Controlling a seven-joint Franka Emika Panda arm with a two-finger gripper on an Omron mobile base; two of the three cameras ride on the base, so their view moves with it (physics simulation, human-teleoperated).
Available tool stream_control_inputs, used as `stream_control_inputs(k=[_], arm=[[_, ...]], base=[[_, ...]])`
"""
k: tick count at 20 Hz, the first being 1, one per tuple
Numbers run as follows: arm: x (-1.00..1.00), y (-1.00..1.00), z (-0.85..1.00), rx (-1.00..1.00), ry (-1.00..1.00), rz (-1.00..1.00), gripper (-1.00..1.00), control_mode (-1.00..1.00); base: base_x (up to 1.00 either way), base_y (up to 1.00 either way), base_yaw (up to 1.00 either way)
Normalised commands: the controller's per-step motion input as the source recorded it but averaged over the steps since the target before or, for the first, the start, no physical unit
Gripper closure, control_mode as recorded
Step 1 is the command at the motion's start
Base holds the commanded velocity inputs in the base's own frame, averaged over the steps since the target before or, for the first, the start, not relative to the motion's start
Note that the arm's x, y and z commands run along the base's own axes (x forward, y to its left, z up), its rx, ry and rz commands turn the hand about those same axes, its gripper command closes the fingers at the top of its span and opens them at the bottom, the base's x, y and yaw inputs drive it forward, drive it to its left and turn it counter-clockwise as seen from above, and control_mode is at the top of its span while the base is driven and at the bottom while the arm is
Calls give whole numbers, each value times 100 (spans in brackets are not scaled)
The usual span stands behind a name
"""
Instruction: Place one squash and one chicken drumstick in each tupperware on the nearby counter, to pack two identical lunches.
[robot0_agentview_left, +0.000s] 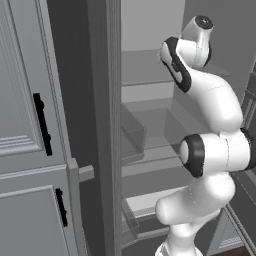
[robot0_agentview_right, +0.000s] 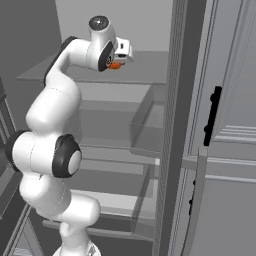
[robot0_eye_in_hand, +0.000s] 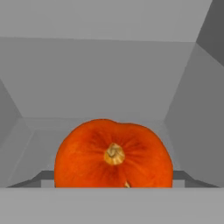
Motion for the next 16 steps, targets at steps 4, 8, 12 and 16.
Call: stream_control_inputs(k=[4, 8, 12, 16], arm=[[-100, 3, 1, 0, -2, 0, 100, -100], [-100, 3, 11, 0, 1, 0, 100, -100], [-100, 1, 2, 0, 5, 0, 100, -100], [-100, 17, -31, -1, 14, 0, 100, -100]], base=[[0, 0, 0], [0, 0, 0], [0, 0, 0], [0, 0, 0]])
